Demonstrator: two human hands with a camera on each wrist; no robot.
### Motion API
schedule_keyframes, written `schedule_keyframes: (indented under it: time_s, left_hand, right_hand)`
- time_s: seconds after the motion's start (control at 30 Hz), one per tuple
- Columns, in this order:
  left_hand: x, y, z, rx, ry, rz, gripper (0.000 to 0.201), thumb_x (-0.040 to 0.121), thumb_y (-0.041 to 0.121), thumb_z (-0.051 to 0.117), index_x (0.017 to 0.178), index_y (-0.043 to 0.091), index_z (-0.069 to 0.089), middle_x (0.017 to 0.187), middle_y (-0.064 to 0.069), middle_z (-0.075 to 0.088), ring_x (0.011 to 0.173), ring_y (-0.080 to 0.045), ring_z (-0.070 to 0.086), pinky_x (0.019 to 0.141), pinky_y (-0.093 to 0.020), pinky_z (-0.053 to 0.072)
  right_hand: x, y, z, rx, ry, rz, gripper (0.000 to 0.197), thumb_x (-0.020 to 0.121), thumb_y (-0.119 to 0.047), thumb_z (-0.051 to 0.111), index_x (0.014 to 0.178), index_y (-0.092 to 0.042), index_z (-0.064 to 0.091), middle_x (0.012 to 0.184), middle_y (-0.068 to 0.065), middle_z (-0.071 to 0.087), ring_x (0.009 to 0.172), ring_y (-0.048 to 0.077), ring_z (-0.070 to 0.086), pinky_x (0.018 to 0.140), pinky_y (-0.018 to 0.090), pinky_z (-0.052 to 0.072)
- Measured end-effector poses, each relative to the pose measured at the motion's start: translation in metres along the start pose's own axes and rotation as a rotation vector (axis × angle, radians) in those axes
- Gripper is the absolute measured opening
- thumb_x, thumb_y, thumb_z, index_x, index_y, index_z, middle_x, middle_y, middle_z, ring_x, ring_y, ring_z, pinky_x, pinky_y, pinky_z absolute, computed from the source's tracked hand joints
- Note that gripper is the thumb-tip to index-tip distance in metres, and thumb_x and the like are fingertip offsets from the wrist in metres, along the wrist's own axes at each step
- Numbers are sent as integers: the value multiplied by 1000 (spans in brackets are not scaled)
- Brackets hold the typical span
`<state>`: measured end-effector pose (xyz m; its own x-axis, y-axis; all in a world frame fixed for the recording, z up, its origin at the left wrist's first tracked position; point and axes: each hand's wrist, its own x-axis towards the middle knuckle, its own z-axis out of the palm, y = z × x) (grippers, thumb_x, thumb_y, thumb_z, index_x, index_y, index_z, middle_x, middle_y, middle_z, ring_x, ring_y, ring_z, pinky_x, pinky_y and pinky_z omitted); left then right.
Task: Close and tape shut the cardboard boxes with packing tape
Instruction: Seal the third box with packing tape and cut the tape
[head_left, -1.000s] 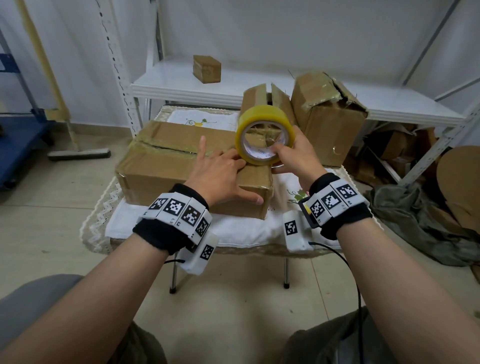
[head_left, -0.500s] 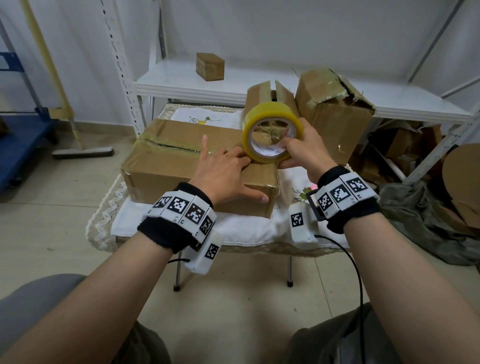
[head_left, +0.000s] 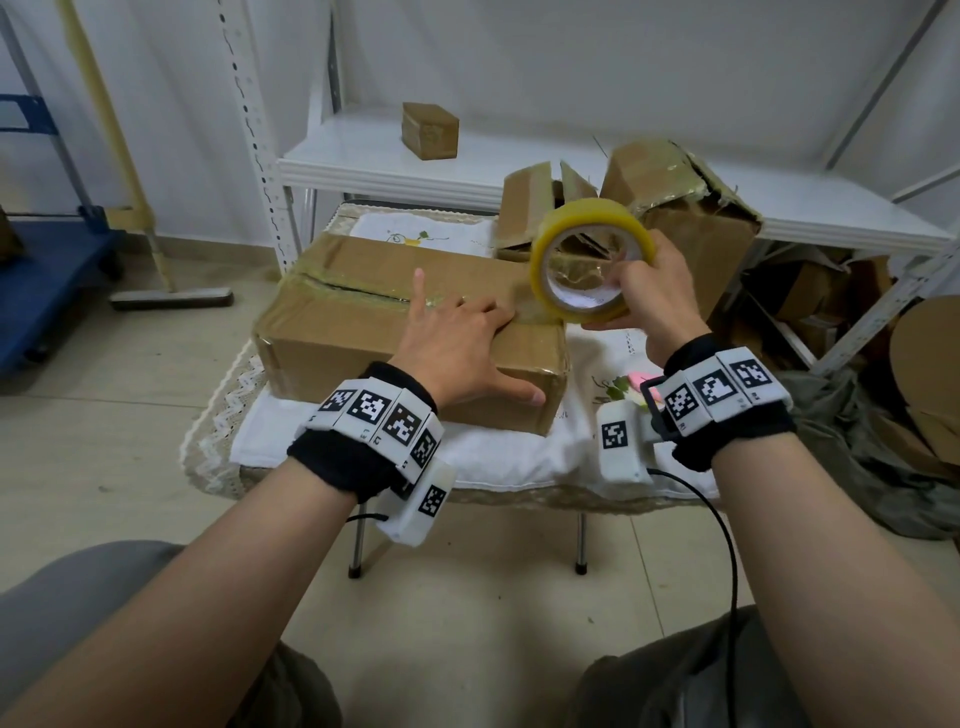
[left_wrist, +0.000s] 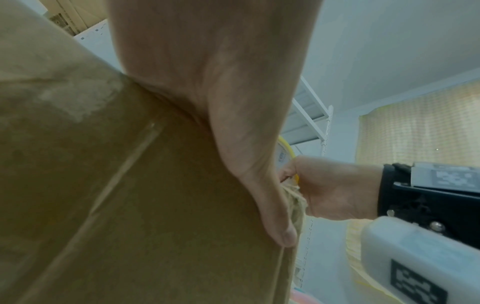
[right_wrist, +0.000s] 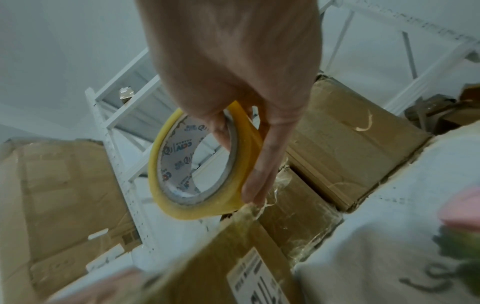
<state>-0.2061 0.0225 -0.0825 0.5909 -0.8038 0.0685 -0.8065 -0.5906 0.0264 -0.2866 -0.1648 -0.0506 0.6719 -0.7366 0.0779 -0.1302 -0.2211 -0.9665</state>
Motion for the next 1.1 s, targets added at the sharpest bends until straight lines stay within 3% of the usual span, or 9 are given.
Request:
schedule_keyframes:
  time_s: [0.1,0.2,0.3,0.4,0.5,0.57,0.7,0.87,1.1]
  left_hand:
    - [1,-1,0,-21,3,-7,111,61,95,45,151,32,33,148,7,45,139,-25,38,116,-66,-7]
    - [3,-1,2,-45,13,4,111,61,94,47,152,34,26,147,6,45,139,-27,38,117,-65,-5]
    - [5,0,2,-65,-1,15,119,61,93,50,157,34,10,150,2,42,142,-33,33,118,-64,-4]
    - [8,1,3,-67,3,24,121,59,93,51,157,33,14,147,-3,38,143,-35,27,119,-63,-3]
    - [9,3,6,-86,35,51,118,55,96,49,152,32,29,134,-3,39,138,-32,29,120,-61,-4]
    - [9,4,7,-114,47,56,122,50,98,43,149,29,33,126,-2,38,134,-28,32,121,-58,-5]
    - [12,6,8,-173,65,38,129,46,99,42,148,20,34,124,-1,39,132,-25,39,121,-58,-4]
    - [12,5,9,-221,75,46,134,43,102,39,147,18,35,120,-1,40,128,-24,42,122,-57,-1]
    - [11,7,12,-222,122,104,130,50,100,34,149,17,38,130,1,37,135,-21,36,123,-48,-6]
  right_hand:
    - [1,5,-5,82,12,60,24,92,-6,49,100,-26,59,117,14,59,97,36,66,64,45,64]
    - [1,13,-6,228,-47,170,18,97,-8,50,112,-15,57,107,14,59,93,33,68,70,43,64]
    - [0,16,-1,330,-85,249,6,96,-5,54,102,-4,56,103,19,58,97,35,67,81,43,63]
    - [1,20,3,494,-159,320,25,95,-5,60,119,-1,56,127,25,62,116,37,66,80,40,63]
    - [3,21,3,571,-215,364,41,100,-9,59,139,-9,48,133,20,57,111,35,68,80,49,63]
    - [5,23,3,564,-190,368,38,102,-10,56,139,-10,46,130,17,56,105,34,69,79,53,62]
    - [5,28,9,607,-153,388,36,99,1,54,134,-2,47,128,23,61,103,34,70,72,46,64]
    - [0,32,14,627,-189,373,11,95,6,54,104,-1,55,102,22,66,92,35,73,75,43,64]
    - [-4,37,15,694,-150,350,10,100,4,52,103,-5,51,109,22,64,103,36,69,71,46,64]
